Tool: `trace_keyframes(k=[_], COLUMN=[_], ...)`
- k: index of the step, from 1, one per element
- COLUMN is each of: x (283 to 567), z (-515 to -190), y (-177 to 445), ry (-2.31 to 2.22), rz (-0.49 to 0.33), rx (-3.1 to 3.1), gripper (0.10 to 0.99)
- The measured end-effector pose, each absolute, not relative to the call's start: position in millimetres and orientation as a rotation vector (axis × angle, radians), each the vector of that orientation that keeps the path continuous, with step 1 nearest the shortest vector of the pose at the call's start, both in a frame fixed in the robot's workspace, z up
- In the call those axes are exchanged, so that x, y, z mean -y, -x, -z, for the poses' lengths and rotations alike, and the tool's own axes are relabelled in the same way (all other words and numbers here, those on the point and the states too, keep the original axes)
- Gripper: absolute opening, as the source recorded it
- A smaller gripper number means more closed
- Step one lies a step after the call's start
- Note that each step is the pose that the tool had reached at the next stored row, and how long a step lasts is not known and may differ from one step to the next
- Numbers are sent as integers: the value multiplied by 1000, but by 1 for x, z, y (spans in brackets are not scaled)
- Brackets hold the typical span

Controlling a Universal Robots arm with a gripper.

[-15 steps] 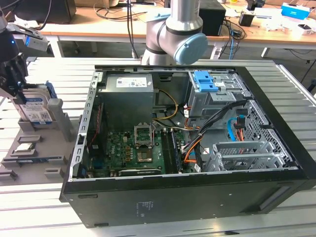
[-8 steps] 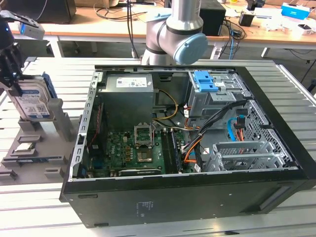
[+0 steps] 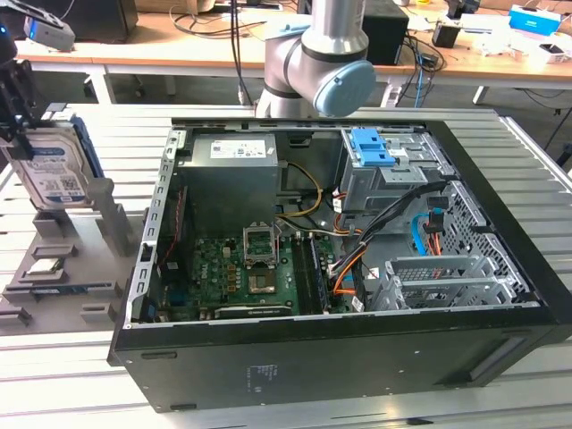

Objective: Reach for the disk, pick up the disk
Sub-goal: 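Pick up the disk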

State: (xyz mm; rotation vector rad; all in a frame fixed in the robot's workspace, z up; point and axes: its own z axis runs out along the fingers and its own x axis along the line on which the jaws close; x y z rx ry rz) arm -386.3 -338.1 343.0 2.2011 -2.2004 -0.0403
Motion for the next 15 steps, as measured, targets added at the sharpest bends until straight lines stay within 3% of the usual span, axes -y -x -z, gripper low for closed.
trace_keyframes(k=[15], x=[333], z=[-399], y=[386], ry=[-2201], rz=[40], rx=[2200], gripper=[365])
